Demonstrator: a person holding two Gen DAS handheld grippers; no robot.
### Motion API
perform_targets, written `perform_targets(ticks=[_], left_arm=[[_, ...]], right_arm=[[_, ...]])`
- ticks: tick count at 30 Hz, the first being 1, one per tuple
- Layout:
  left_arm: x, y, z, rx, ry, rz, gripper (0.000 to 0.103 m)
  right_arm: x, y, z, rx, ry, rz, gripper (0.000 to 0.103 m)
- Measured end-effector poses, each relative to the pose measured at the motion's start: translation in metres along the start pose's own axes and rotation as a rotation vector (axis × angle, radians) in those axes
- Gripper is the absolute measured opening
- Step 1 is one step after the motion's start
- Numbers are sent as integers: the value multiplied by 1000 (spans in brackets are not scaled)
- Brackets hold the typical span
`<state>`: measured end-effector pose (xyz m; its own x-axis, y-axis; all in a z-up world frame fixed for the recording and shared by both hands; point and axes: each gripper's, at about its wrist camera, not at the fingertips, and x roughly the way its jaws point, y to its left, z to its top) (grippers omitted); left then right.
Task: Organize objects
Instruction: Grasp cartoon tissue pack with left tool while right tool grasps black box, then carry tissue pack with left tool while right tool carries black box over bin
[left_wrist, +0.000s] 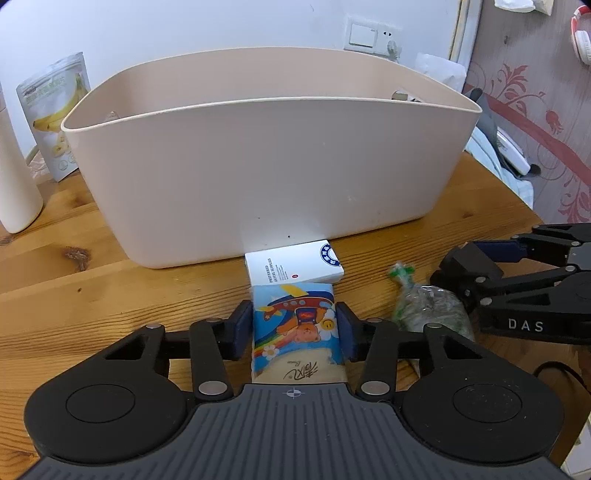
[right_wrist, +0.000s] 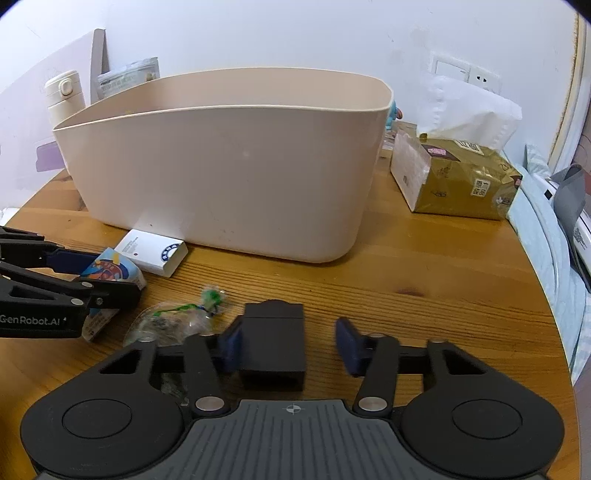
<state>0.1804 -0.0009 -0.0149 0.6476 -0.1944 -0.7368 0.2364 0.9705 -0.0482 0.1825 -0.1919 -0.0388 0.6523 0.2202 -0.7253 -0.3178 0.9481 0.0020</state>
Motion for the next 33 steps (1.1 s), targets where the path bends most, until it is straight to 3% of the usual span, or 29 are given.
perform_targets(ticks=[2,13,33], left_arm=[[0,0,-1,2,-2,-3,47],[-7,5,-6,-22,-15,-17,47],[-46,6,-4,-30,-100,-28,47]], right_arm=[[-1,3,0,-6,-1,4,30],[-11,4,-5,-1,-4,2,30],[-51,0,2,36,-89,8,31]])
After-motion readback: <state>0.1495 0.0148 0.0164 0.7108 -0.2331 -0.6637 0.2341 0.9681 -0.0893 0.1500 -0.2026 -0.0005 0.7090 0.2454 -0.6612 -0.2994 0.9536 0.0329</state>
